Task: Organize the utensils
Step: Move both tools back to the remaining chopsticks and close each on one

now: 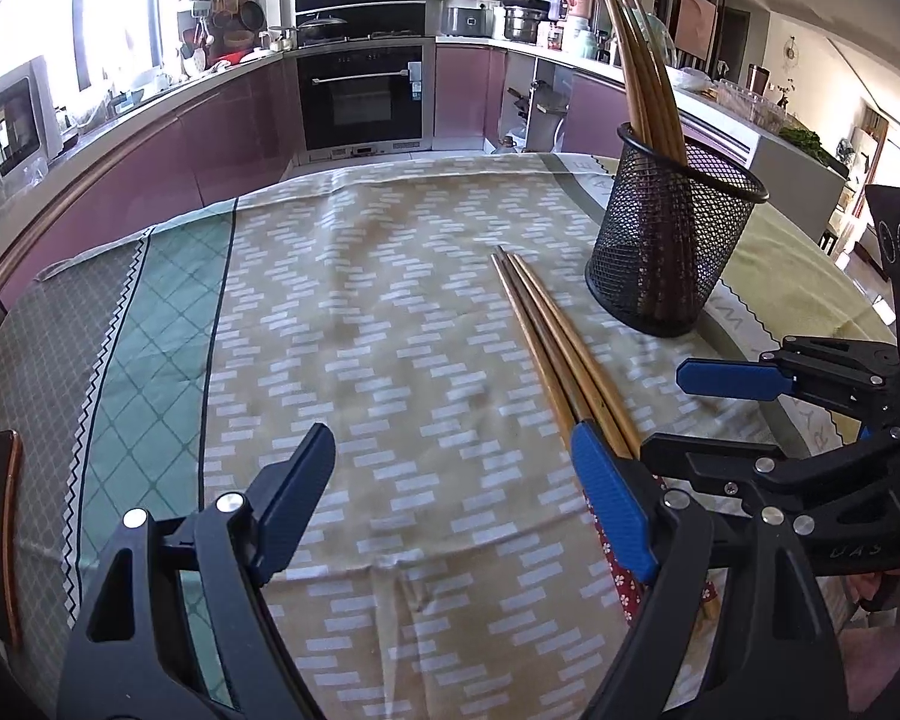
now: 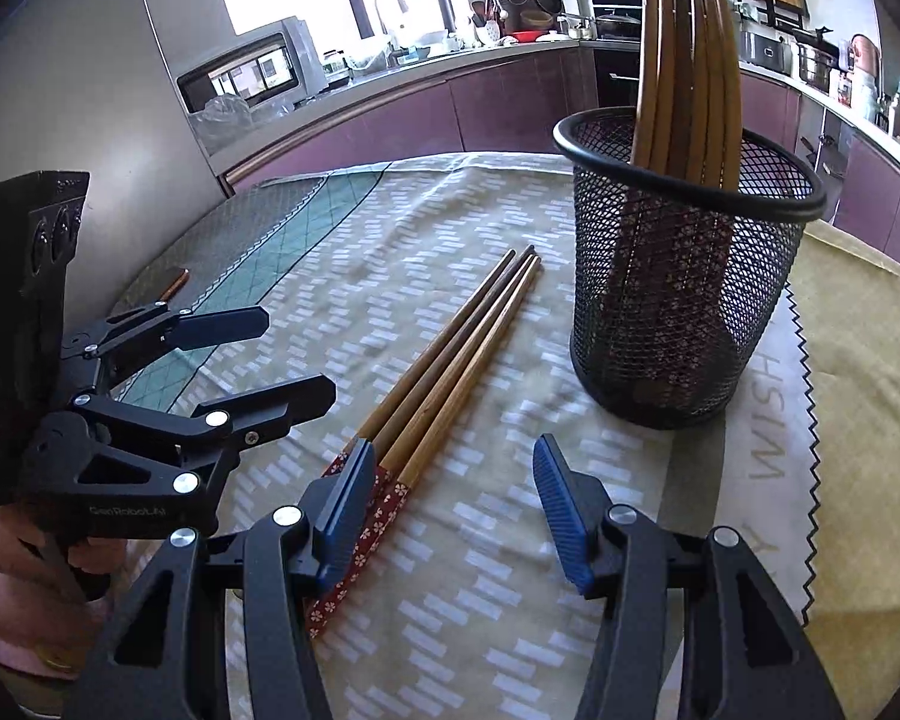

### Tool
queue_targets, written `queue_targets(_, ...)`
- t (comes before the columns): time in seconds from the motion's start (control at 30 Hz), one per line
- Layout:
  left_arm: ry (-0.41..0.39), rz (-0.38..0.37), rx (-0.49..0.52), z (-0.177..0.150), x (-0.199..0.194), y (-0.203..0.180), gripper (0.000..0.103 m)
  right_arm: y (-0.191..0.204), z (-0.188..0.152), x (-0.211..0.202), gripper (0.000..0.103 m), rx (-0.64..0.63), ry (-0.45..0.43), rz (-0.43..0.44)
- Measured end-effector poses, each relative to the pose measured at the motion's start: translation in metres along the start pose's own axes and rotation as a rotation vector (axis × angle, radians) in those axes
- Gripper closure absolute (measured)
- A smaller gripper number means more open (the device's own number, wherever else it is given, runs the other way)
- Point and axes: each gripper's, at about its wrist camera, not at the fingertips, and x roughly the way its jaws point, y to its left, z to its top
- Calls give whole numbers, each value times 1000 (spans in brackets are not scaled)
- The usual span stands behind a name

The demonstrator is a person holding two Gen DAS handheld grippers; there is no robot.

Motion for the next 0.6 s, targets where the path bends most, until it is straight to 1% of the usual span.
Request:
queue_targets(0.13, 5, -5, 4, -3, 1, 0, 23, 5, -1, 6, 51, -17, 21, -33)
queue_targets(0.3, 9, -17, 0, -4, 2, 0, 23, 8, 0, 7, 52, -33, 25, -61)
queue_targets(0.4, 12, -24, 3, -2, 3, 0, 23, 5, 1, 7, 55, -25, 28, -71)
queue_targets(0.47, 14, -27, 7, -2, 3, -1, 23, 4, 1, 6, 55, -23, 33, -83)
queue_targets(0.6, 22, -44, 19, -2, 5, -4, 23, 4, 1, 6, 55, -20, 43, -70)
